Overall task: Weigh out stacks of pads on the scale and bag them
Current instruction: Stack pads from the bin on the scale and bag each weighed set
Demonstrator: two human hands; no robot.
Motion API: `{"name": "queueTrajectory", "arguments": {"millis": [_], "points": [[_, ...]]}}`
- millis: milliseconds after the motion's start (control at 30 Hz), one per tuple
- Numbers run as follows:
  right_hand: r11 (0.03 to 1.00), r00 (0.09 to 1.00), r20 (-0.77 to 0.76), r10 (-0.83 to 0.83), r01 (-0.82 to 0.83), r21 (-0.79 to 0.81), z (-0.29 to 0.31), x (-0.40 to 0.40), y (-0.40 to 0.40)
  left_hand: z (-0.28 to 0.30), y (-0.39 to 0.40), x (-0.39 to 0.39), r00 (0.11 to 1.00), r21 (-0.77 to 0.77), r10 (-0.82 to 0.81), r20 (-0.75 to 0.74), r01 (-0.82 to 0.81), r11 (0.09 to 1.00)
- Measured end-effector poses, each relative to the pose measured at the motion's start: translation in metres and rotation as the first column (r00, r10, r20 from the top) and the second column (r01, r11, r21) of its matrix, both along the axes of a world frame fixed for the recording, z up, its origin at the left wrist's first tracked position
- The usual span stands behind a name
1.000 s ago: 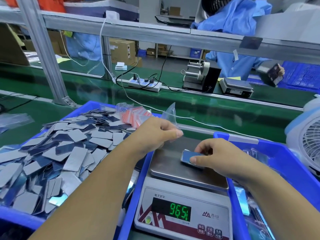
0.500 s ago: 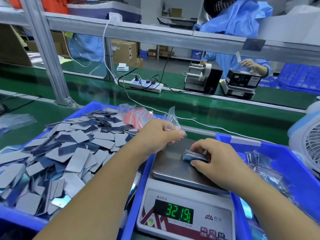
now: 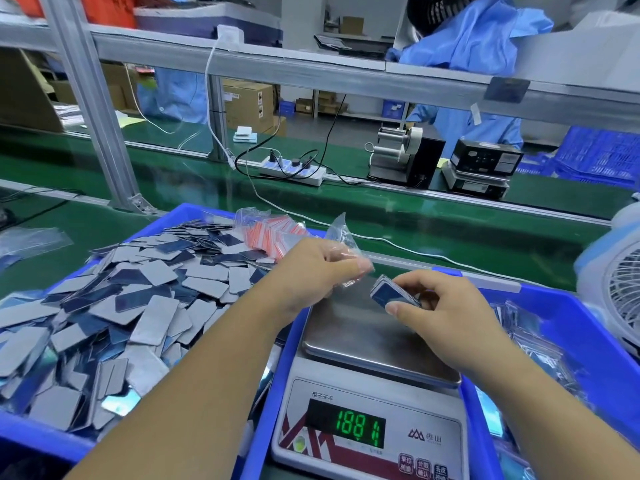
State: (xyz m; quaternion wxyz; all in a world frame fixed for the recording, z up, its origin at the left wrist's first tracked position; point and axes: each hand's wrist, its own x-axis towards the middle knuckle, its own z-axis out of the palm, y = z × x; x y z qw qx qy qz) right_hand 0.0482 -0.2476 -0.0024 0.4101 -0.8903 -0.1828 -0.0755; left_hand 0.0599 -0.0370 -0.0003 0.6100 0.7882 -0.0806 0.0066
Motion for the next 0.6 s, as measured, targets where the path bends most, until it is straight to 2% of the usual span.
{"name": "queueTrajectory", "arguments": {"millis": [233, 400, 600], "points": [[0.954, 0.995, -0.016, 0.096, -0.087, 0.286, 0.003, -0.008, 0.008, 0.005, -0.006, -0.002, 0.993, -0.078, 0.117, -0.027, -0.119, 0.99], [0.895, 0.987, -0.018, 0.161, -0.139, 0.424, 0.002, -0.011, 0.015, 0.008, -0.012, -0.004, 0.996, -0.189, 0.047, -0.076, -0.06, 0.98], [0.877, 0.992, -0.012, 0.125, -0.105, 0.47, -0.001, -0.01, 0.017, 0.007, -0.017, -0.007, 0.993, -0.187, -0.102, -0.064, 0.089, 0.978]]}}
